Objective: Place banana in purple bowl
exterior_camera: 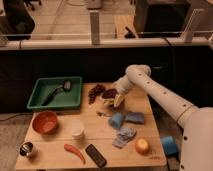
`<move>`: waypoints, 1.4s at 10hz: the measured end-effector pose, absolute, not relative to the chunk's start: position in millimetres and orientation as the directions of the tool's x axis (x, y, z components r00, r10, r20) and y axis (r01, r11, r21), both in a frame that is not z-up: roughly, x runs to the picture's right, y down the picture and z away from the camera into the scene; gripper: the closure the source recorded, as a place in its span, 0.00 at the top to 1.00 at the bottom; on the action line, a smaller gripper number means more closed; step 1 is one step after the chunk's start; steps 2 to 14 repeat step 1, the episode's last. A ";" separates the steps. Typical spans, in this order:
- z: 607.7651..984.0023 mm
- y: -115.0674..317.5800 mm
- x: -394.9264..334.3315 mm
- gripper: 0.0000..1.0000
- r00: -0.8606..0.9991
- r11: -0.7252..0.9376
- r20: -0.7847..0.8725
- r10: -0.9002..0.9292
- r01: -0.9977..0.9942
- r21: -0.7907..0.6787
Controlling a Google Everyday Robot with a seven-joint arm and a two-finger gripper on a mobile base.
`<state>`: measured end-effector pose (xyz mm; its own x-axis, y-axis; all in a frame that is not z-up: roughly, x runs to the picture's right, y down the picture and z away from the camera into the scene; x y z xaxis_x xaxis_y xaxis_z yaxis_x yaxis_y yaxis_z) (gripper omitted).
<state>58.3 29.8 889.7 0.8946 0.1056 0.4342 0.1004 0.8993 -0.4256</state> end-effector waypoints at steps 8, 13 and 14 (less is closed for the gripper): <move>889.7 29.9 58.3 0.80 0.895 0.899 0.434 0.106 0.100 -0.426; 889.7 29.9 58.3 0.80 0.895 0.899 0.434 0.106 0.100 -0.426; 889.7 29.9 58.3 0.80 0.895 0.899 0.434 0.106 0.100 -0.426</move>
